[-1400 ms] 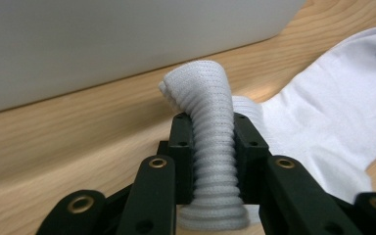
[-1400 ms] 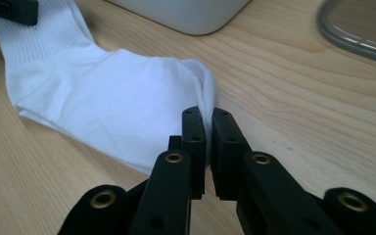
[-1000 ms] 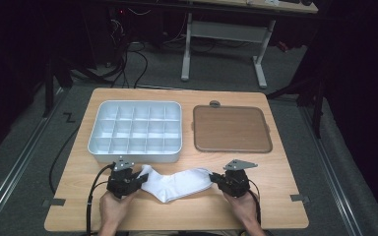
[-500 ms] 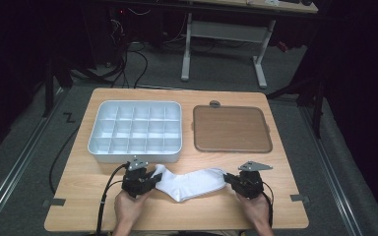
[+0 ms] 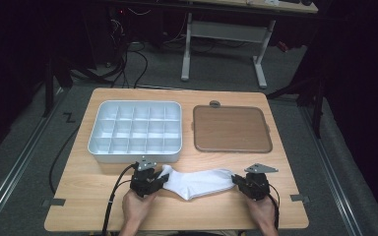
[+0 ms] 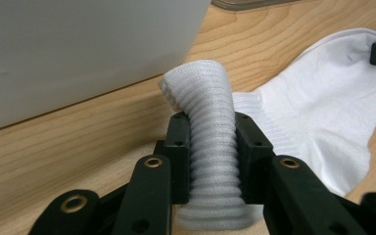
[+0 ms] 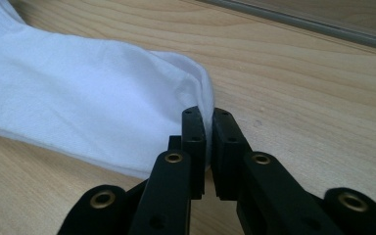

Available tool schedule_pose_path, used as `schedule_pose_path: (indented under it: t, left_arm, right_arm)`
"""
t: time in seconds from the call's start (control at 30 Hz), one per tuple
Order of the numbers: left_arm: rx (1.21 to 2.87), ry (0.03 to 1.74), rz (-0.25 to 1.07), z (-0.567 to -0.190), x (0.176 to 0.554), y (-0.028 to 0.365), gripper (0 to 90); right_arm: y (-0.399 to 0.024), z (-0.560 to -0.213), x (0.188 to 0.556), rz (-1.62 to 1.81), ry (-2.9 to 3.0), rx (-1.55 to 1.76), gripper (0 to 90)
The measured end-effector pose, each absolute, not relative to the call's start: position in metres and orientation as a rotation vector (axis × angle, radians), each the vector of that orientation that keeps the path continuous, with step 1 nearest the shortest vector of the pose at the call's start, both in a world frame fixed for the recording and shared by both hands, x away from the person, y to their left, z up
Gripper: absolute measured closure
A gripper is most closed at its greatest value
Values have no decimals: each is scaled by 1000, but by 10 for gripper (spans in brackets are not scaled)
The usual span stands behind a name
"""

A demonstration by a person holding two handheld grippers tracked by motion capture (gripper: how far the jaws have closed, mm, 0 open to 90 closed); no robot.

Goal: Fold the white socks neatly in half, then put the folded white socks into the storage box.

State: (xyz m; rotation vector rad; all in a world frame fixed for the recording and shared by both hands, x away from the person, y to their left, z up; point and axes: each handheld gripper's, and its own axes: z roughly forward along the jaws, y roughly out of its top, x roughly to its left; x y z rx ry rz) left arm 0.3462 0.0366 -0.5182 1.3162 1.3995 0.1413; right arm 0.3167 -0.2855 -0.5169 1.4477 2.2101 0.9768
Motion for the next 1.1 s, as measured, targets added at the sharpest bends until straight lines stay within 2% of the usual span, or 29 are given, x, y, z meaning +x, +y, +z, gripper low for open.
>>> schedule_pose_path:
  t: [0.37,0.5,0.63,0.83,1.1]
  left_arm:
    - [1330,1416,173,-526,352,37,638]
    - [1311,1431,198,-525,356,43,518]
    - [1302,1438,212,-525,356,46,379]
    - [1307,1457,198,-524,356,48,327]
    - [1260,1465,203,-521,360,52,314]
  right_arm:
    - [-287,-522,317,976,2200,1438,832]
    - [-290,-522,320,971,2198,1448,753]
    - [-294,-521,318,965,2140,1466,603]
    - [-293,-517,312,1006,2080,1474,580]
    - [-285,-503,311,1078,2058,1420,641]
